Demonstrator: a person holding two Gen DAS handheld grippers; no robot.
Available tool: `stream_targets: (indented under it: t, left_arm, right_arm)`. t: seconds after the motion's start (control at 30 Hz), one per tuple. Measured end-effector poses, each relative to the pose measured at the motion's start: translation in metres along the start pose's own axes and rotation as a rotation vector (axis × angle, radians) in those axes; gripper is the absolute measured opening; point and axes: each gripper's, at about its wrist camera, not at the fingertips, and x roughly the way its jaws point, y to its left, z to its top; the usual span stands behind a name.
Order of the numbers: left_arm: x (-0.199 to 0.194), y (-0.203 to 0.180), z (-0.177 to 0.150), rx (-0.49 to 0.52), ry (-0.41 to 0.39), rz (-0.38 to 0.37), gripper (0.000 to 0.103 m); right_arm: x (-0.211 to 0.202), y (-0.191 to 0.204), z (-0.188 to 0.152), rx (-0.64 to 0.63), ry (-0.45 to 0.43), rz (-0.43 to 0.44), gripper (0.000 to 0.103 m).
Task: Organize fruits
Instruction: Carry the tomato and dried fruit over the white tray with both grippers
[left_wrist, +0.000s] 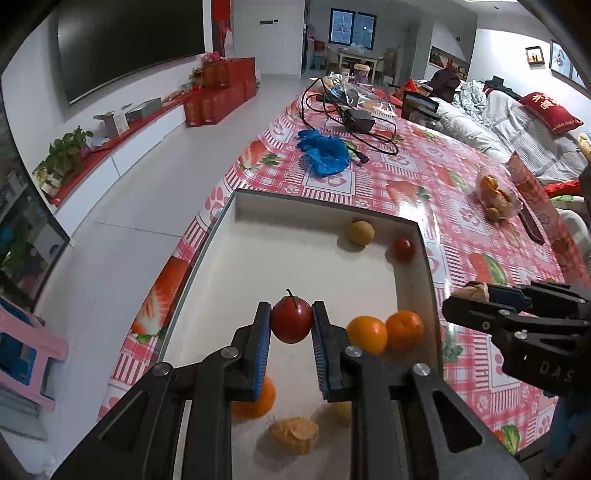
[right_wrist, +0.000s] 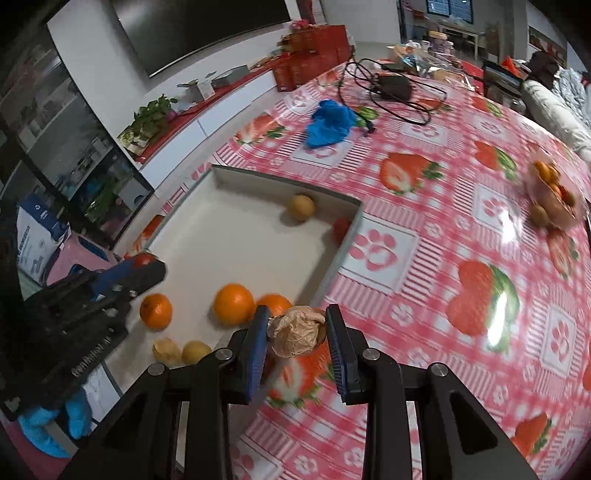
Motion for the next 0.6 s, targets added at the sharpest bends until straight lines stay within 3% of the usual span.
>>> stream_targets:
  t: [0.6]
  left_arm:
    - [0.031, 0.003, 0.003, -0.009, 0.049, 0.023, 0.024]
  right_arm:
    - [0.03, 0.003, 0.021, -0.011, 0.038, 0.01, 0.032]
